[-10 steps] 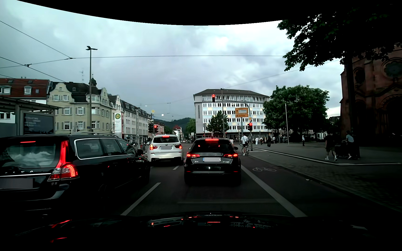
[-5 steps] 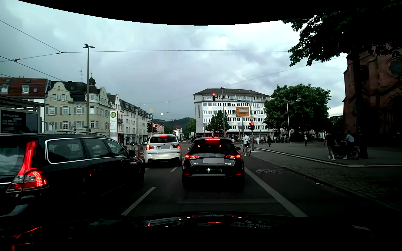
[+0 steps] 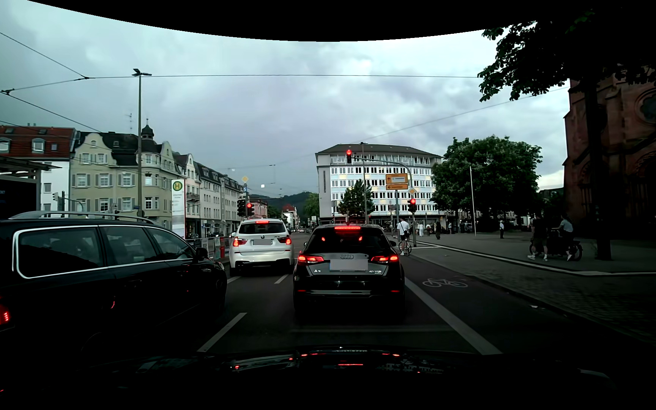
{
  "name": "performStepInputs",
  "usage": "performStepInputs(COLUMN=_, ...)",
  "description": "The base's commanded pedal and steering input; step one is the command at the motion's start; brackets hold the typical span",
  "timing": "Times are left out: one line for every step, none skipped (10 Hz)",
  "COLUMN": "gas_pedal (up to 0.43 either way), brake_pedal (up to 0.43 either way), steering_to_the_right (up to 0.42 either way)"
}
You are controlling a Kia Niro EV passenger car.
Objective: Follow the waypoints while adhering to traffic rules and regulations
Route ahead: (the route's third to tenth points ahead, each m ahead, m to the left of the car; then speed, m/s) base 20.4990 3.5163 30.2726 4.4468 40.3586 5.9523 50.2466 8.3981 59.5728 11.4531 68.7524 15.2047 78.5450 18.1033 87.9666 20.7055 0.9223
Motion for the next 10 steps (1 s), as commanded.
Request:
performStepInputs(gas_pedal=0.0, brake_pedal=0.189, steering_to_the_right=-0.002)
performStepInputs(gas_pedal=0.0, brake_pedal=0.189, steering_to_the_right=-0.002)
performStepInputs(gas_pedal=0.0, brake_pedal=0.195, steering_to_the_right=-0.002)
performStepInputs(gas_pedal=0.0, brake_pedal=0.195, steering_to_the_right=-0.002)
performStepInputs(gas_pedal=0.0, brake_pedal=0.201, steering_to_the_right=-0.002)
performStepInputs(gas_pedal=0.0, brake_pedal=0.201, steering_to_the_right=-0.002)
performStepInputs(gas_pedal=0.0, brake_pedal=0.207, steering_to_the_right=-0.002)
performStepInputs(gas_pedal=0.0, brake_pedal=0.207, steering_to_the_right=-0.002)
performStepInputs(gas_pedal=0.0, brake_pedal=0.207, steering_to_the_right=-0.002)
performStepInputs(gas_pedal=0.0, brake_pedal=0.207, steering_to_the_right=-0.002)
